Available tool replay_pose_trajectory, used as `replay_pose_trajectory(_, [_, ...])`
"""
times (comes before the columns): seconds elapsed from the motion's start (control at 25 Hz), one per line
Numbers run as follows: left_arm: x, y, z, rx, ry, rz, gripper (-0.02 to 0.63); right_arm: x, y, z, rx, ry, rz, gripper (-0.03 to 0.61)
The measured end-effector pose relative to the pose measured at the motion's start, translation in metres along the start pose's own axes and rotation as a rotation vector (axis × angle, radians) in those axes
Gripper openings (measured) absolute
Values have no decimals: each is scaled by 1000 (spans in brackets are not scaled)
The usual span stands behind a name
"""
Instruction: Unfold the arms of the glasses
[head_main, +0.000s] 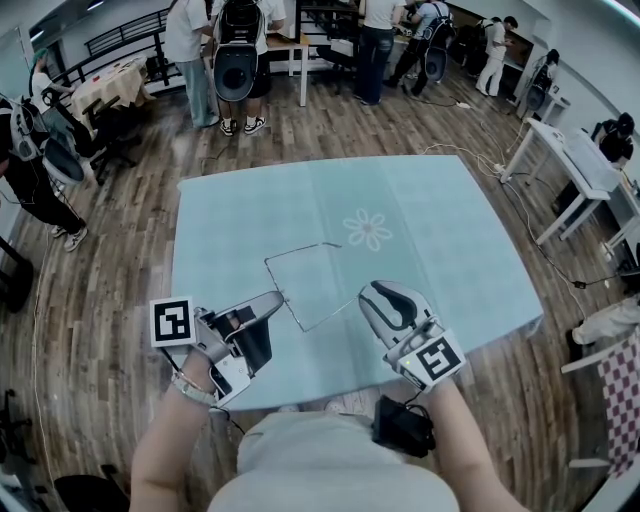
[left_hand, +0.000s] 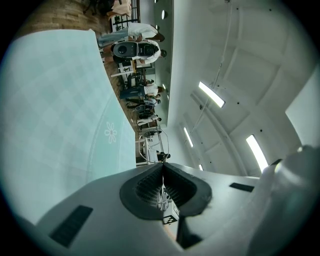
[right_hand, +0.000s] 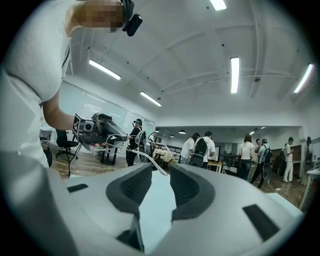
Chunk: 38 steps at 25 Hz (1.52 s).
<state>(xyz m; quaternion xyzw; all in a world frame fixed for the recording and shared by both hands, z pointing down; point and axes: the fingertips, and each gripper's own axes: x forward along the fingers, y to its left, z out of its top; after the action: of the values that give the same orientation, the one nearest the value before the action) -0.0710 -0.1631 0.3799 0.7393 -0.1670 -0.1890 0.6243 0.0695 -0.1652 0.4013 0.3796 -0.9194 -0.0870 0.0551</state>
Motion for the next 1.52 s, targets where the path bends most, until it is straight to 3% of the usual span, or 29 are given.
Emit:
replay_pose_trajectory(0.52, [3, 6, 1, -2, -69, -29, 11, -9, 0, 7, 25, -3, -37, 118])
replay_pose_trajectory(0.96, [6, 21, 7, 51, -200, -24, 11, -11, -5, 0, 79, 61, -119, 120])
replay_pose_trajectory(1.2, [13, 32, 2, 62, -245, -22, 11, -14, -4, -5, 93, 78, -155, 100])
replay_pose_trajectory(1.4, [16, 30, 7, 93, -281, -17, 11, -14, -9, 1, 151, 53, -214, 24])
replay_pose_trajectory(1.52, [20, 25, 9, 106, -305, -28, 11, -14, -14, 3, 173, 58, -250, 12])
